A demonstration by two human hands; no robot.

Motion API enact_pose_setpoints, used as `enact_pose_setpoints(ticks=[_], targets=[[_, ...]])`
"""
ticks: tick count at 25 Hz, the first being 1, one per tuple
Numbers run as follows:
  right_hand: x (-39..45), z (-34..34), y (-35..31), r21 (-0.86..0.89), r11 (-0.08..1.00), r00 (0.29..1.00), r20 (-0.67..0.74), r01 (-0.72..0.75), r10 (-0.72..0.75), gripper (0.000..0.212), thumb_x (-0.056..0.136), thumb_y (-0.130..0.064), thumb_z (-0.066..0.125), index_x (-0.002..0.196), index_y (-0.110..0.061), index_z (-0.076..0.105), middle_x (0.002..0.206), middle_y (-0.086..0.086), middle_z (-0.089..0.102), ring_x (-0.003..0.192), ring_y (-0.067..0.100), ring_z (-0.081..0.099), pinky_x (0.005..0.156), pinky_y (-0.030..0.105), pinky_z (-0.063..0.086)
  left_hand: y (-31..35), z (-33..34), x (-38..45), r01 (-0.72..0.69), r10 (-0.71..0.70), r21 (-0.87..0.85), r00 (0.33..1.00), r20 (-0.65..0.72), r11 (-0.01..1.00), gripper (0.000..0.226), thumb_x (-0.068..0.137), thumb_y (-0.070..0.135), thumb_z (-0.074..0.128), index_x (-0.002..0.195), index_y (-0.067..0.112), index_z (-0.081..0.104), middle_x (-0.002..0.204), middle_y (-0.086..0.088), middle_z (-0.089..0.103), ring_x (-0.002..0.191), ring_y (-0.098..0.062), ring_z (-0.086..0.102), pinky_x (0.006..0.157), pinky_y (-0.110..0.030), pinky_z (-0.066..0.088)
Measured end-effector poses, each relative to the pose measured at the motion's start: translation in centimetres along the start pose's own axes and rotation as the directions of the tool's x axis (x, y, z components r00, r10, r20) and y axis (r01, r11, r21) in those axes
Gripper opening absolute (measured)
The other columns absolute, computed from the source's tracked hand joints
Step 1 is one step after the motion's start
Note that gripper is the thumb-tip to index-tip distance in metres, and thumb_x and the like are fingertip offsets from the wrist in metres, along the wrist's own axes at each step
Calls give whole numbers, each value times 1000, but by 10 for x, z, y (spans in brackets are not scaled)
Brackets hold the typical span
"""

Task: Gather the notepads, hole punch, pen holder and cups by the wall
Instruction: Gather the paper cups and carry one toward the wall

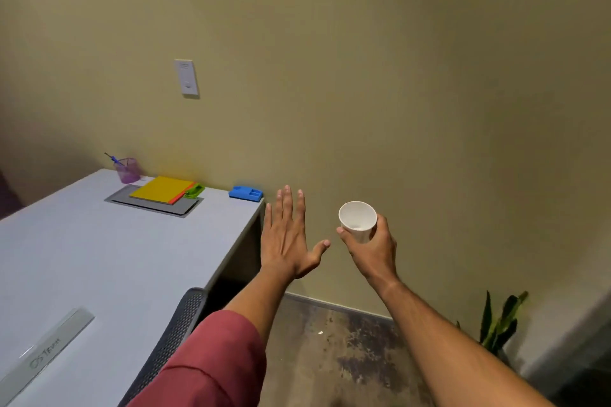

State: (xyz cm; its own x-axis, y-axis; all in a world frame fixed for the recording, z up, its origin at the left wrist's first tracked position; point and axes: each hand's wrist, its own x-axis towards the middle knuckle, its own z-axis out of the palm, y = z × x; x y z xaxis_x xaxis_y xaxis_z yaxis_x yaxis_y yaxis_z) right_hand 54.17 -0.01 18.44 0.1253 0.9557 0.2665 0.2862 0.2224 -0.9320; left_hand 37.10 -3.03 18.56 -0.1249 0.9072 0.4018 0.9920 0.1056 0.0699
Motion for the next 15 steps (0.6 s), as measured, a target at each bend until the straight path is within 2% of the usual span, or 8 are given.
enact_pose_setpoints(ticks=[4,7,12,15], targets=[[58,62,9,59,998,989,144,32,-40,63,64,-41,86,117,-22,55,108,-1,67,100,20,61,87,35,52,-40,21,41,165,-164,59,986,-22,984,110,79,80,26,153,14,-19,162,-14,-20,150,-27,-20,123,-45,-7],[103,103,12,100,993,956,279,67,-92,62,64,-39,86,116,-23,55,106,-3,67,99,18,62,86,33,52,-60,33,70,287,-285,115,958,-30,951,109,78,81,24,152,14,-21,162,-15,-20,150,-29,-19,123,-46,-5],[153,171,4,186,979,867,470,82,-162,61,65,-34,88,115,-22,55,107,-3,67,99,18,62,86,31,51,-93,36,96,473,-470,190,880,-64,860,110,78,80,29,154,13,-15,163,-13,-16,151,-28,-16,121,-46,-6],[161,208,1,238,968,804,560,77,-201,62,65,-34,88,116,-22,55,109,-3,66,100,16,61,86,29,49,-118,36,95,552,-558,267,828,-63,790,110,78,80,25,151,14,-25,161,-13,-24,148,-28,-25,120,-47,-11]])
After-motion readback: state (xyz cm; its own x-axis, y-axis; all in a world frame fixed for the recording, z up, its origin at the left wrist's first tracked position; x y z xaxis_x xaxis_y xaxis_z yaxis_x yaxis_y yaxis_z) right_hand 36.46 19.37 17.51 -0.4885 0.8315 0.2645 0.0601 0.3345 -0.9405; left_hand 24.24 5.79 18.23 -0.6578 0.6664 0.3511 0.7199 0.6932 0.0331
